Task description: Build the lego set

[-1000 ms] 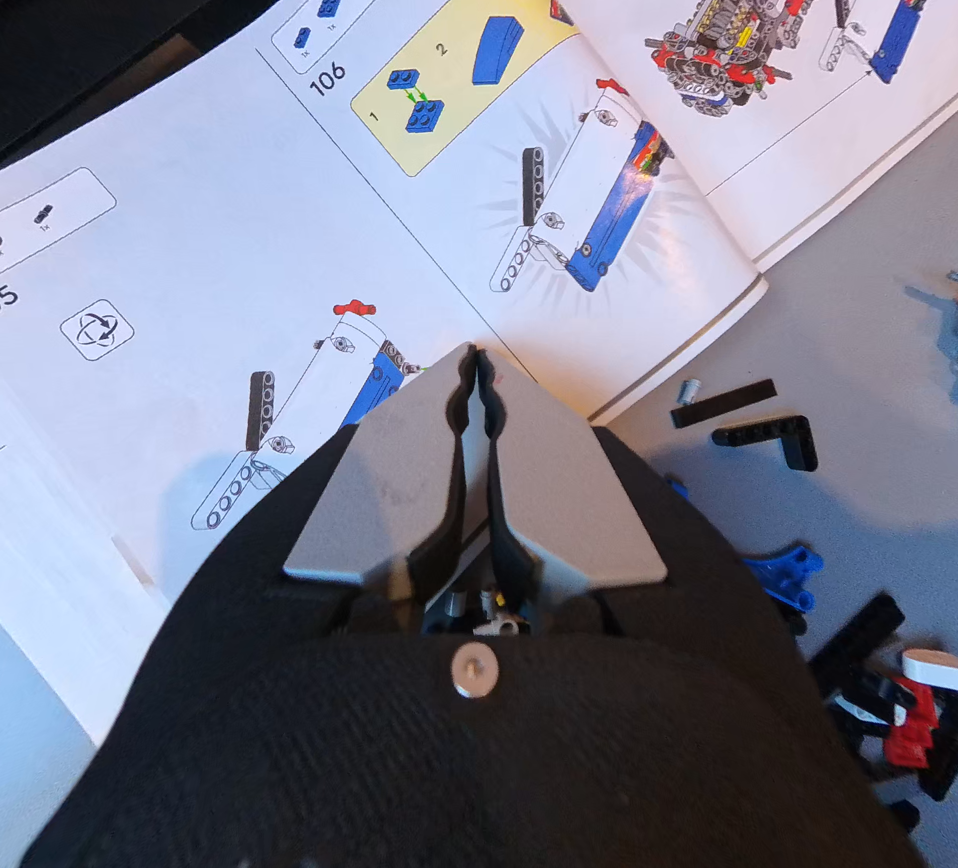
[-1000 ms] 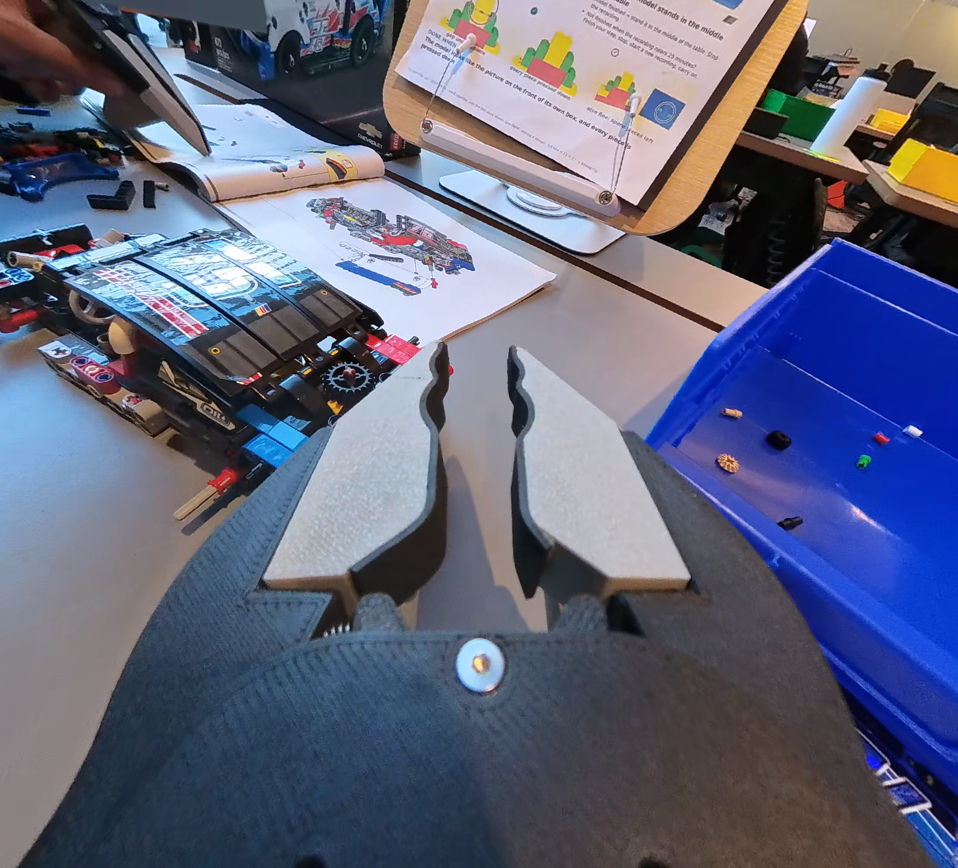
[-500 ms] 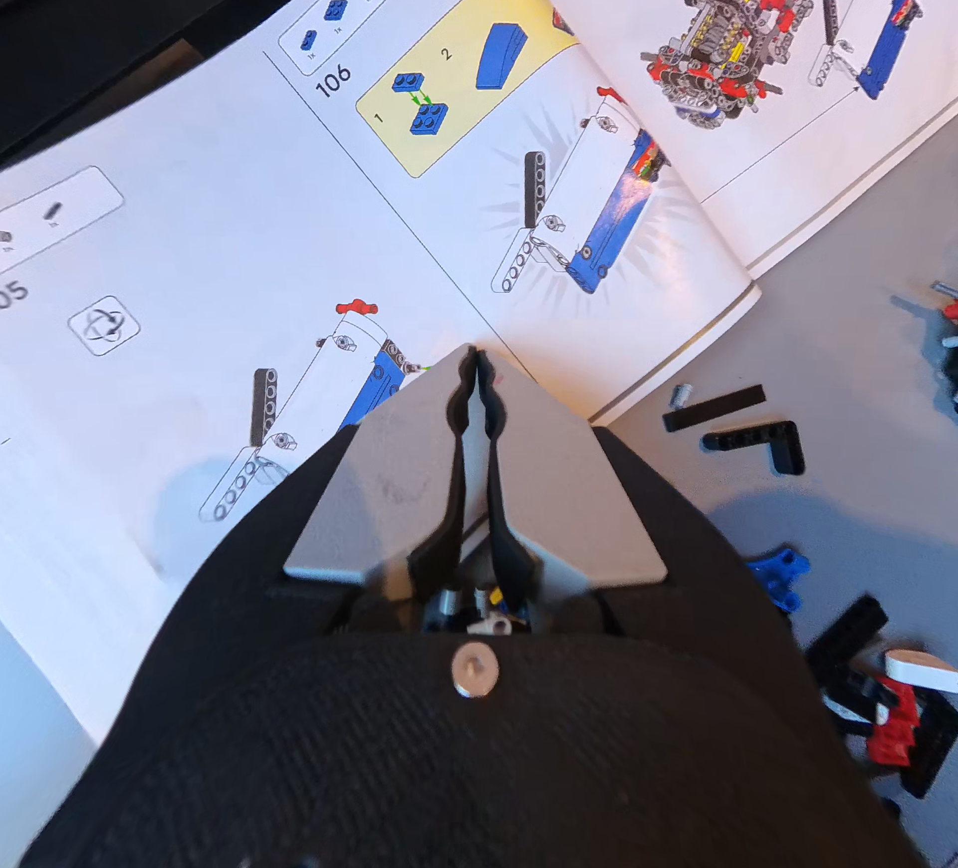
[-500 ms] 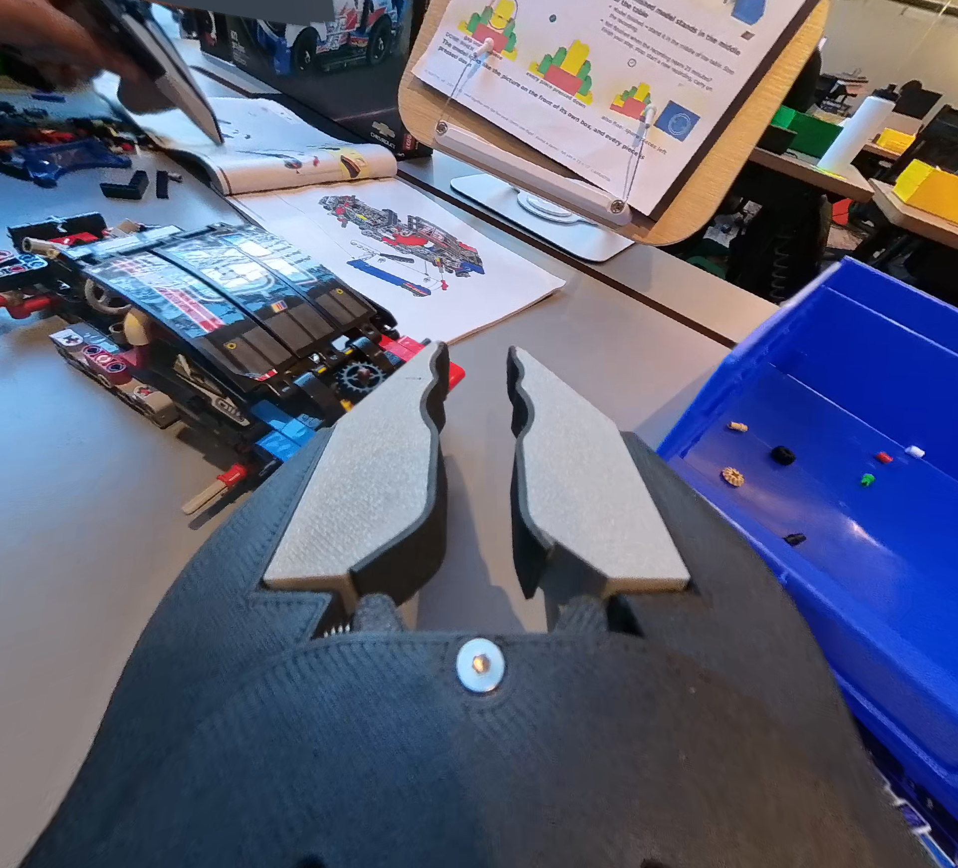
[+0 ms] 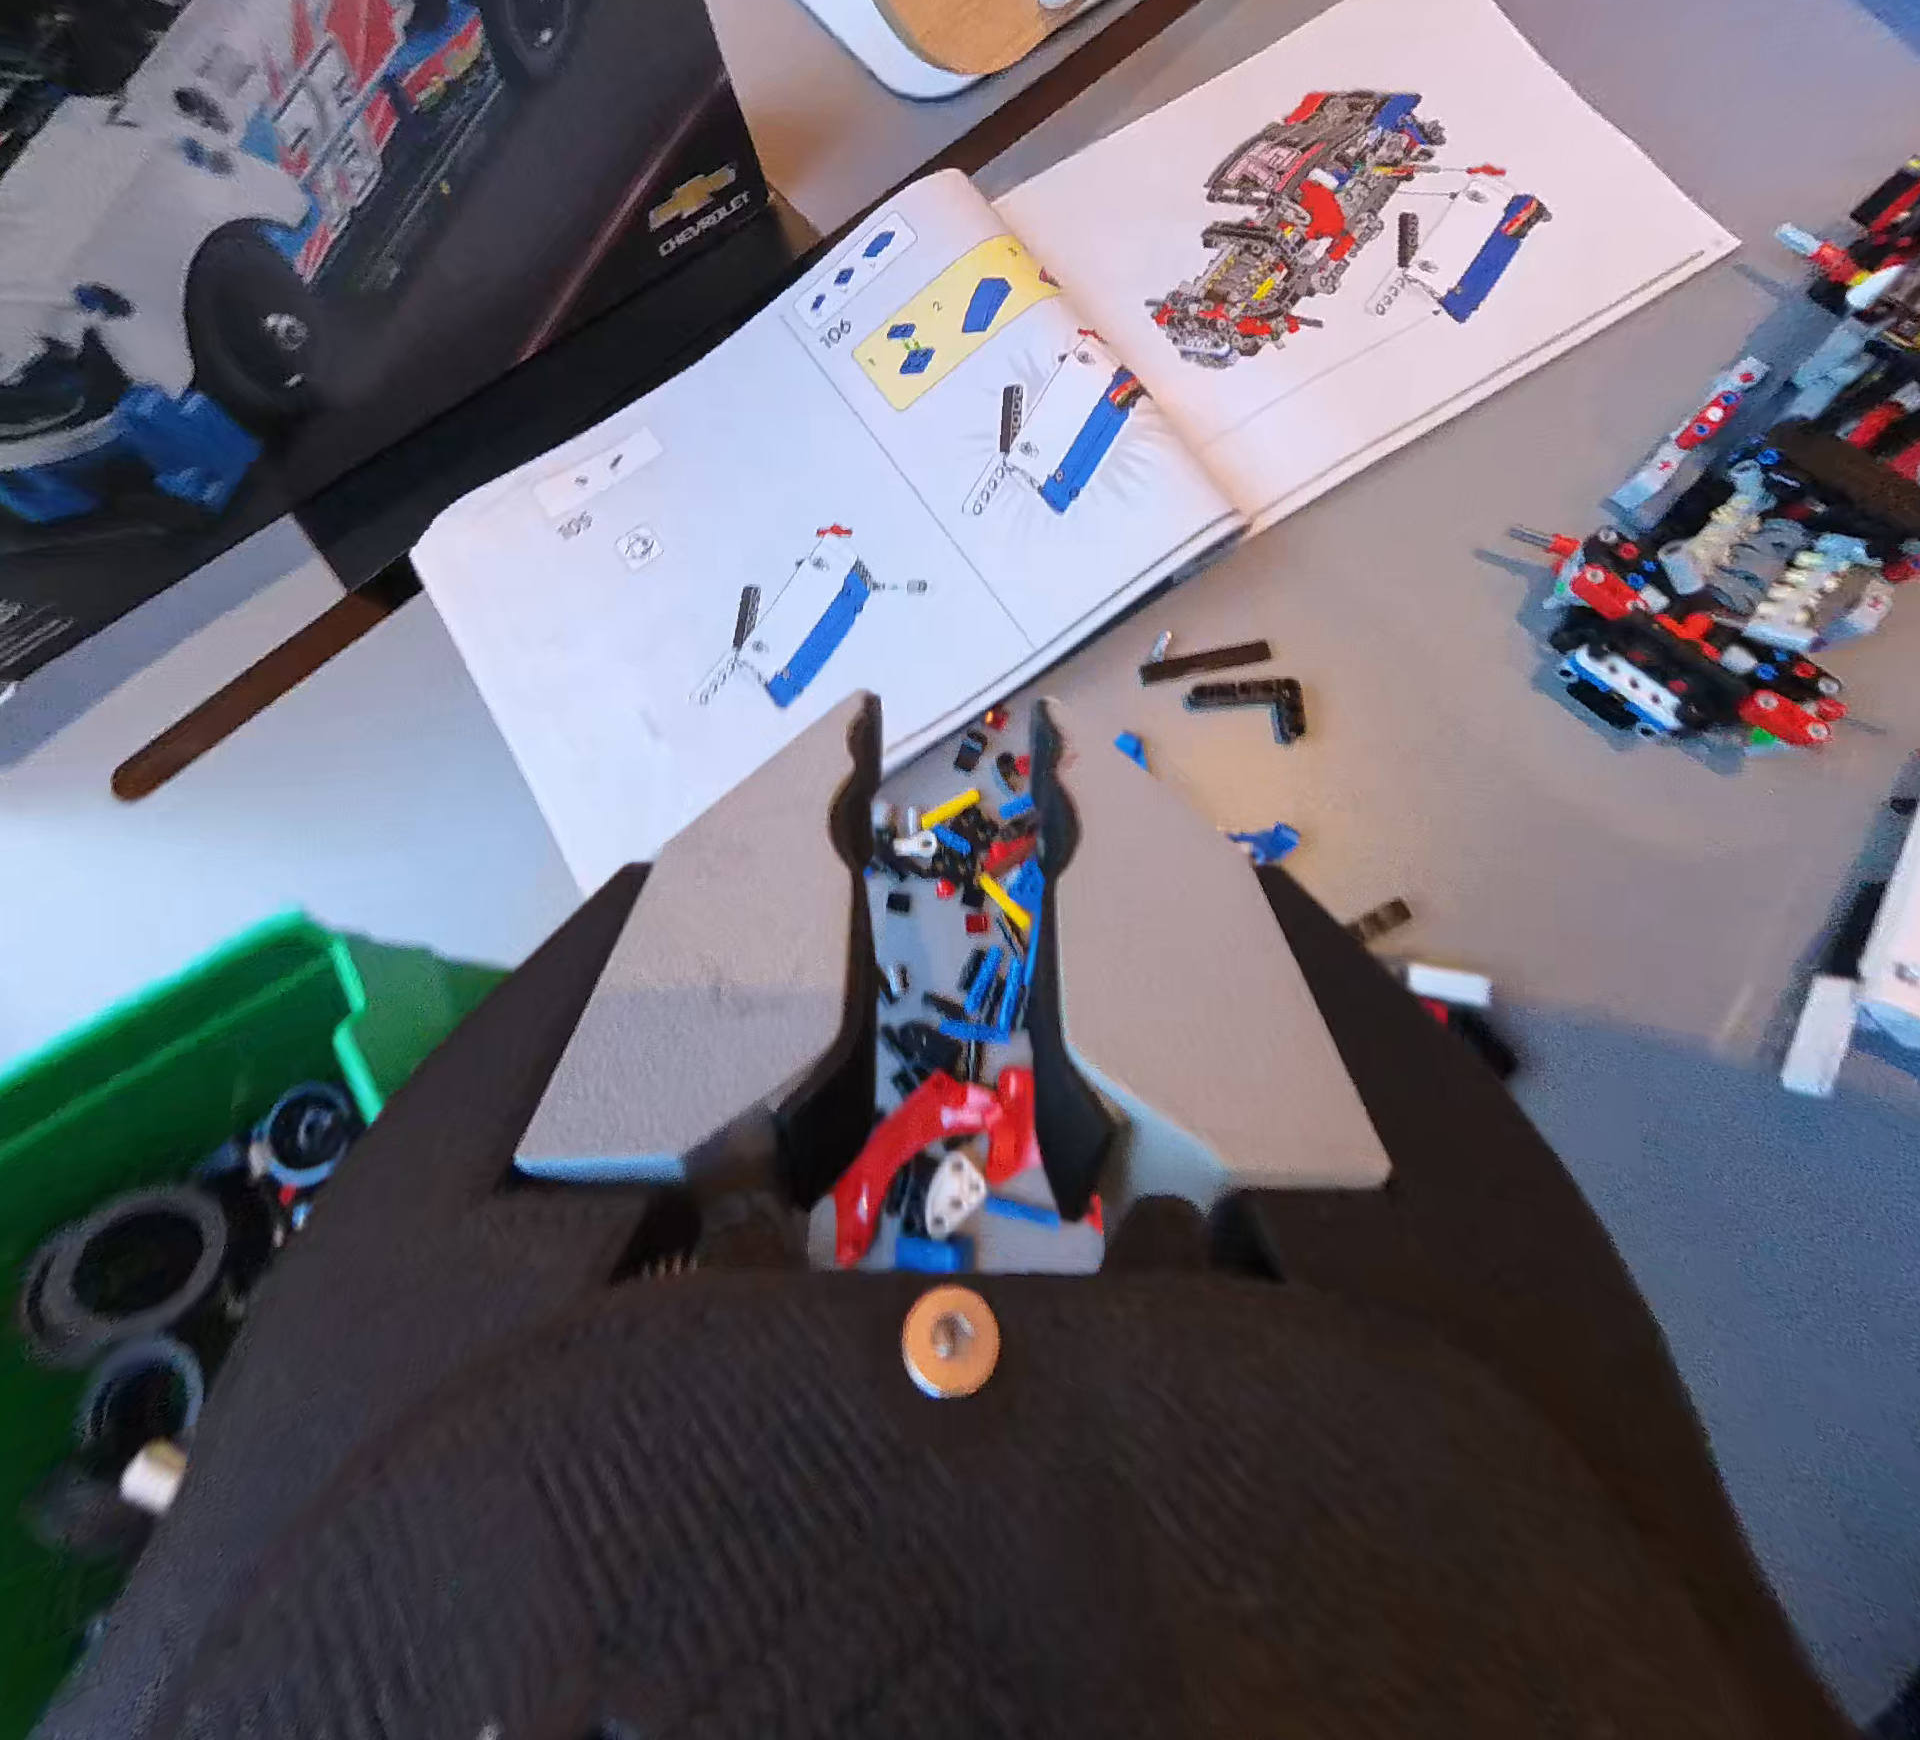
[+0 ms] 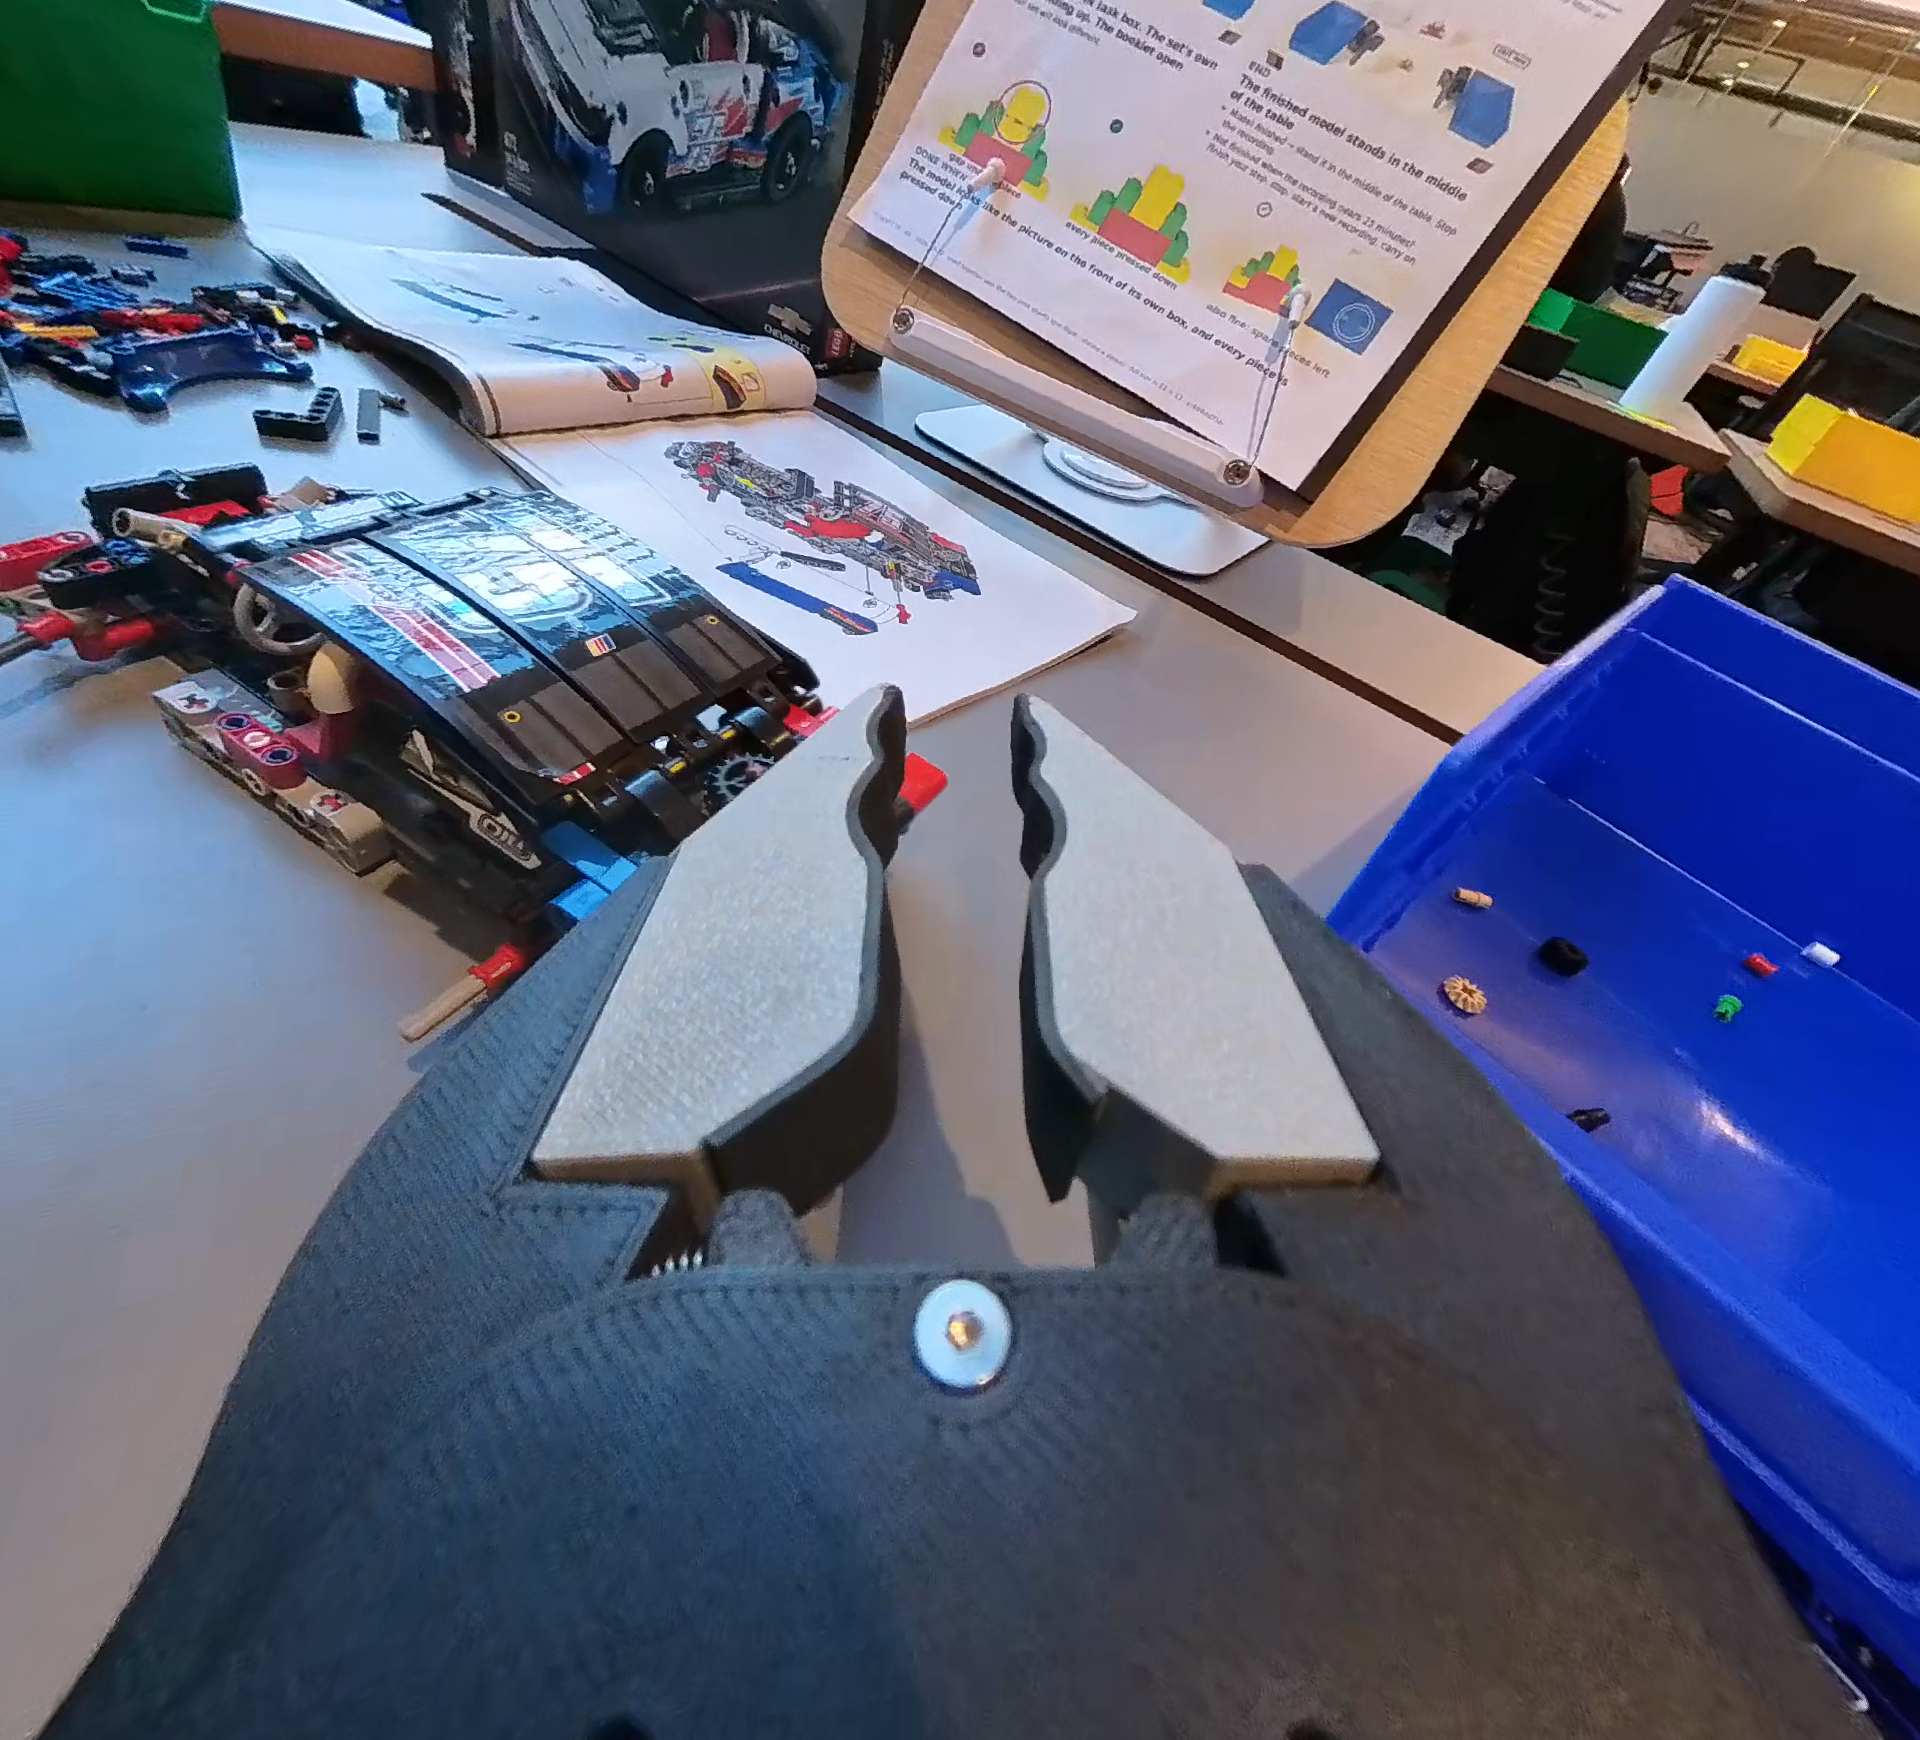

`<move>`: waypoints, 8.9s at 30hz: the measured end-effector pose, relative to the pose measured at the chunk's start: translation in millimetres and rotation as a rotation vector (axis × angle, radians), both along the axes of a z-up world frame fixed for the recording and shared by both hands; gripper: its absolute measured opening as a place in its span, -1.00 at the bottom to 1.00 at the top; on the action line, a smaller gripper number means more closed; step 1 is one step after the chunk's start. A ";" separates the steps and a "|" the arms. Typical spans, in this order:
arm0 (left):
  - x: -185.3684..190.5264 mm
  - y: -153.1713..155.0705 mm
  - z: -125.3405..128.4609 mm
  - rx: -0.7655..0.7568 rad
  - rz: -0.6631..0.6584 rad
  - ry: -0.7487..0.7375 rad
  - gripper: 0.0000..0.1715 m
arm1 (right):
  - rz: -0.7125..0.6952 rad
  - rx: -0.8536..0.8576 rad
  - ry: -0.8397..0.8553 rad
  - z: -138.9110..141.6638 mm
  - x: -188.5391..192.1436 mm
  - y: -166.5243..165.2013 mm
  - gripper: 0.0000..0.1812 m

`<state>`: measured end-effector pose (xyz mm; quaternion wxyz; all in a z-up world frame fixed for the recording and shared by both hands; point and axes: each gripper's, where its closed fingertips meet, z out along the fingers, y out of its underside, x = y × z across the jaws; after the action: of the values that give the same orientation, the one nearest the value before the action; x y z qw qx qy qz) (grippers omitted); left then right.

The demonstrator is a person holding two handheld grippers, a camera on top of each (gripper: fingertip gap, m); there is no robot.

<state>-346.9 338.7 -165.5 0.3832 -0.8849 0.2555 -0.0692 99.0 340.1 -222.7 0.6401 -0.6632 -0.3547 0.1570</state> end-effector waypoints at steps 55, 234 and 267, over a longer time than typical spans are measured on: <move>20.5 -227.9 -141.6 -0.482 -0.107 0.135 -1.00 | 0.013 0.037 -0.012 4.0 -4.0 -6.7 -0.82; 32.6 -20.8 -66.2 0.121 0.159 -0.115 -0.84 | 0.012 0.033 0.067 11.9 3.7 -4.5 -0.84; 6.0 -21.6 -22.6 0.322 0.174 -0.292 -0.85 | -0.198 0.031 -0.002 3.9 28.1 23.9 -0.84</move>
<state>-340.9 317.1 -188.1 0.5570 -0.8116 0.1276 -0.1215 127.1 364.1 -218.8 0.6624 -0.6852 -0.2903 0.0870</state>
